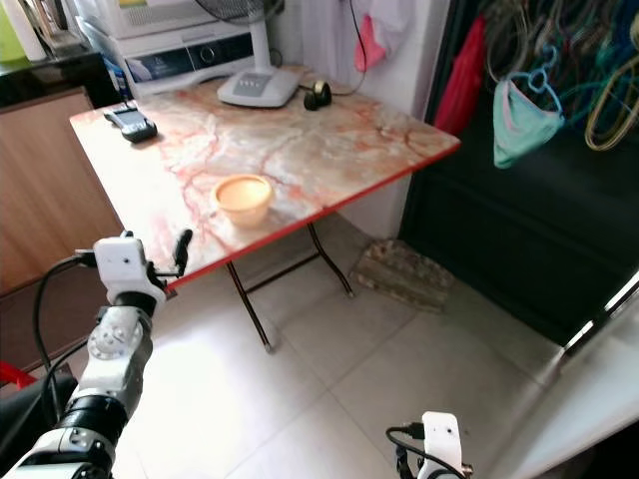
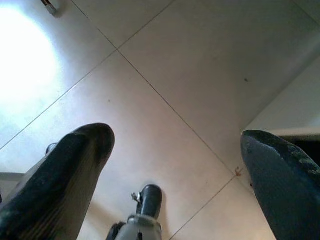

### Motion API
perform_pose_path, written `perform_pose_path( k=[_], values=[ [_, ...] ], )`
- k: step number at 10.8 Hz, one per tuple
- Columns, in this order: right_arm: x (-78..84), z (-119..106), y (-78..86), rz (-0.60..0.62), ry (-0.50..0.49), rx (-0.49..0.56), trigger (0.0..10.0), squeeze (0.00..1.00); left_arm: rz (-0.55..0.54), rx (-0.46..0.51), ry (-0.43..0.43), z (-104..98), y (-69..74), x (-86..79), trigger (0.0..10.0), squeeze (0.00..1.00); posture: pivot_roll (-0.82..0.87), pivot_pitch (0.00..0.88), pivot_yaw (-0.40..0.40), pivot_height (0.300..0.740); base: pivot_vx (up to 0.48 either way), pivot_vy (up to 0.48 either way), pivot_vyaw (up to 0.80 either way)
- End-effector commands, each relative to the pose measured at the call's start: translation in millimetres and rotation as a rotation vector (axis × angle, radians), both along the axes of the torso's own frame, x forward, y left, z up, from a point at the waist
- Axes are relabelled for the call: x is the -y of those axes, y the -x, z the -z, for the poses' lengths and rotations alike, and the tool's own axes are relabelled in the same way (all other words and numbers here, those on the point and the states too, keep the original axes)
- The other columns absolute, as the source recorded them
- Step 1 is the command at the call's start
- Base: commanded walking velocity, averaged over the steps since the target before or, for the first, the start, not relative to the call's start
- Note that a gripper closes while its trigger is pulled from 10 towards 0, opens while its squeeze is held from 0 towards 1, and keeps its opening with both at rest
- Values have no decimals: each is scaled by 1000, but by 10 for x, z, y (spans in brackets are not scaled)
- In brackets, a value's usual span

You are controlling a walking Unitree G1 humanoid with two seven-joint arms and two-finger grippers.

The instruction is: Restocking fridge

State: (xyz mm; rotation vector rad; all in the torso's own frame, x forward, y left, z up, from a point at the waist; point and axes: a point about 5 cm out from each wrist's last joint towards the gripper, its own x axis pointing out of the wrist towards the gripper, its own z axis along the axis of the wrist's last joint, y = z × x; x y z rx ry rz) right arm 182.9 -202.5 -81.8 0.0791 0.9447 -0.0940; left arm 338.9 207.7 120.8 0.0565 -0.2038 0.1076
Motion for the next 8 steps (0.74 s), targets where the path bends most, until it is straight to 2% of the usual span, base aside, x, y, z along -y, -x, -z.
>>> perform_pose_path(
  k=[1, 3, 8],
  values=[
    [-10, -27, -58, -1, -3, 18, 10000, 0, -5, 2, -5, -48, -23, -33, 10000, 0, 78, 0, -1, 740, 300, 0, 800],
    [-12, -26, -57, 11, -11, 17, 10000, 0, -8, -3, 6, -42, -24, -34, 10000, 0, 77, 0, -3, 740, 304, 0, 728],
    [-17, -26, -61, 16, -19, 14, 10000, 0, -3, 1, 23, -71, -45, -15, 10000, 0, 80, 0, -6, 740, 303, 0, 0]
  ],
)
